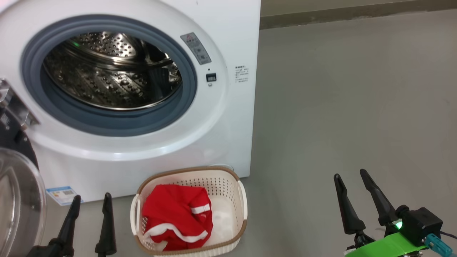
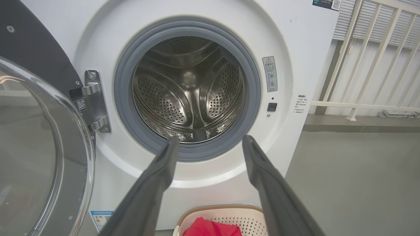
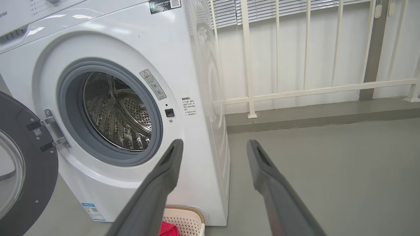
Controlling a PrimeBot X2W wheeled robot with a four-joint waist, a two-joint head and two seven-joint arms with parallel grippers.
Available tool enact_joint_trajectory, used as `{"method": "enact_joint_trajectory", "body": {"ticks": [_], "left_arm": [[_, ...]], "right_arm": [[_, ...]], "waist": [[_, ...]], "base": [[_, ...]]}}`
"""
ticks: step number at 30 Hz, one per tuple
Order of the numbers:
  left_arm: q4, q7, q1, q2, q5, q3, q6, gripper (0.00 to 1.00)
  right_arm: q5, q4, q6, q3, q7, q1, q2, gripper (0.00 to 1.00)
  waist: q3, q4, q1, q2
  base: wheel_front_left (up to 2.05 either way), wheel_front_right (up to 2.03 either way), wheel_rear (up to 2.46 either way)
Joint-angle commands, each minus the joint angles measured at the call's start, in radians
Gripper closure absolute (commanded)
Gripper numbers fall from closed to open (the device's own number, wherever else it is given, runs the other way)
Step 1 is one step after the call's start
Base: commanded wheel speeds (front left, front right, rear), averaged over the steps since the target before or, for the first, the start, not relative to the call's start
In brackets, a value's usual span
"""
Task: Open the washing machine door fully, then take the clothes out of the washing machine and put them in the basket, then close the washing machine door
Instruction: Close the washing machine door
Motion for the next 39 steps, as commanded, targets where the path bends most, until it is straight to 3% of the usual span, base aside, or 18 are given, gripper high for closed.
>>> {"method": "enact_joint_trajectory", "body": {"ticks": [1,9,25,39], "left_arm": [[-0.02,-0.012,-0.006,0.011,0.004,0.034,0.001,0.0],[-0.002,-0.012,-0.008,0.011,0.012,0.037,-0.005,0.0],[-0.006,-0.012,-0.009,0.011,0.018,0.034,0.006,0.0],[-0.022,-0.012,-0.007,0.011,0.012,0.013,0.041,0.0]], "right_arm": [[0.004,-0.037,0.005,0.028,-0.006,-0.01,-0.001,0.0],[0.012,-0.016,0.005,0.021,-0.006,-0.024,-0.001,0.0],[0.012,-0.008,0.005,0.023,-0.006,-0.031,-0.001,0.0],[0.002,0.025,0.005,0.033,-0.006,-0.064,-0.001,0.0]], "waist": [[0.0,0.001,0.0,0.0],[0.003,0.008,0.0,0.0],[0.011,0.022,0.0,0.0],[0.019,0.132,0.0,0.0]], "base": [[-1.66,1.66,0.0],[-0.96,0.96,0.0],[-0.03,0.03,0.0],[0.0,0.0,0.0]]}}
